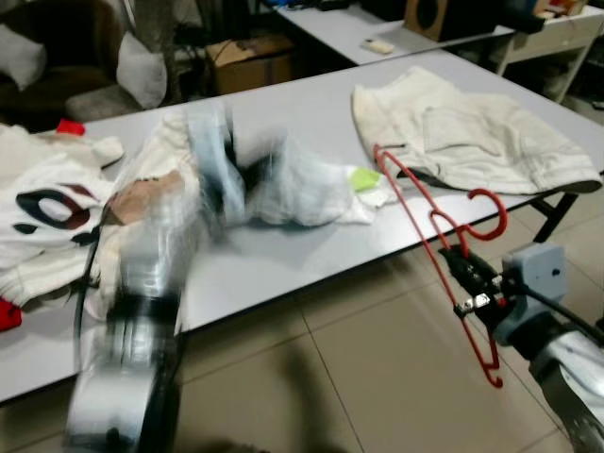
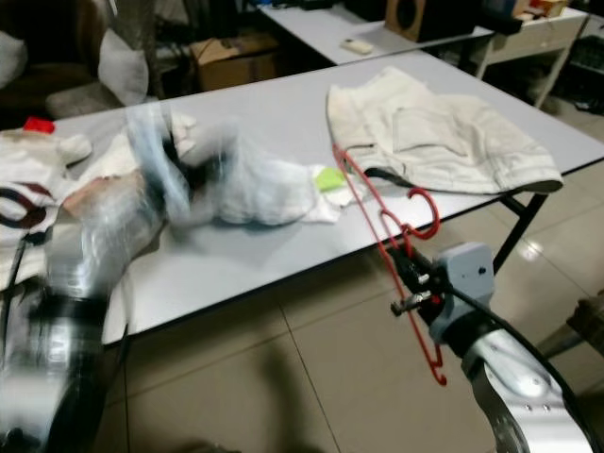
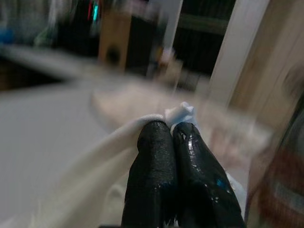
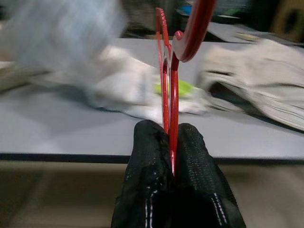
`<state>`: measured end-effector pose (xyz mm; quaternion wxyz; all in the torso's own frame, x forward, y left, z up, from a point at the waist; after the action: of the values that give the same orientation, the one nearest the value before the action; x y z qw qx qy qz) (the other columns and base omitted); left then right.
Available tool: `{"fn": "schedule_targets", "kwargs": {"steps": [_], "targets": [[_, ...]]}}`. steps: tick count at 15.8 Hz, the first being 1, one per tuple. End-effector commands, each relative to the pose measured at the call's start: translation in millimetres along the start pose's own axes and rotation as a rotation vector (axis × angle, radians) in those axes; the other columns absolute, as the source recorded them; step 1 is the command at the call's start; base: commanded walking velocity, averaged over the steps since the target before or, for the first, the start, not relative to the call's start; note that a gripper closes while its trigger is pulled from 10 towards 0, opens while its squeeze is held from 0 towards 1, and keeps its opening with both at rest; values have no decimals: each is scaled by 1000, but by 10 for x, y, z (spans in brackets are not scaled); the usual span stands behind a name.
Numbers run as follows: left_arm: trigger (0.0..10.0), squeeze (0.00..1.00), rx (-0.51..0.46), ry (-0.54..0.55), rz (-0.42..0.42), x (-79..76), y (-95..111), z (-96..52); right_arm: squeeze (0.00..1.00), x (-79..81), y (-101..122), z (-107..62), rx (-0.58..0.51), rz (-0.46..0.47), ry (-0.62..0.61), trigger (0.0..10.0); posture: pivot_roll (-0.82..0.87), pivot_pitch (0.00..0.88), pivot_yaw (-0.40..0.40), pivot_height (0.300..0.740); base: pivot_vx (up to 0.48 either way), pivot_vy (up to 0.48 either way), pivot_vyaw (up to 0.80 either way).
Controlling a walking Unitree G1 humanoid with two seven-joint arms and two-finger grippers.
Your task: Hang hanger
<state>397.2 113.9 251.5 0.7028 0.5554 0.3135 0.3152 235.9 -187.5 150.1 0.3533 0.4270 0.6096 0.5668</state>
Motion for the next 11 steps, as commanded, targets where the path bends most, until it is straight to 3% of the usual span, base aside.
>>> {"fn": "schedule_targets", "kwargs": {"steps": [1,3,4,6,8,10,11], "targets": [[0,0,-49,4,-37,50,134,19,0,105,61,-4,-24,1,65,10000,-219,0,101,740,0,0,0],[0,0,-218,-49,-93,26,702,168,0,276,102,-31,-57,31,149,10000,-223,0,115,740,0,0,0],[0,0,-231,-58,-85,19,770,179,0,327,102,-35,-62,35,169,10000,-224,0,120,740,0,0,0],[0,0,-195,-71,-85,5,699,201,0,426,82,-44,-58,45,212,10000,-224,0,128,740,0,0,0],[0,0,-160,-71,-83,11,595,213,0,426,81,-28,-56,41,213,10000,-222,0,124,740,0,0,0],[0,0,-212,-4,-70,105,672,209,0,432,133,-30,-76,43,230,10000,-223,0,124,740,0,0,0],[0,0,-293,71,-100,223,815,182,0,432,165,-31,-89,41,238,10000,-223,0,123,740,0,0,0]]}}
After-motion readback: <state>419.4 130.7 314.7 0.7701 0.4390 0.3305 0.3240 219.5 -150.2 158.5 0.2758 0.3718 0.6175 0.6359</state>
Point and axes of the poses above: a point about 5 cm out from each wrist's last joint towards the gripper, its own z axis pointing out of the wrist towards the gripper, its own y axis along the axis of the wrist's last joint, x = y × z, the point moved 3 cm from there along z, pointing out of the wrist towards the gripper, and after that the axes turned 7 degrees about z, right-handed, at the moved point
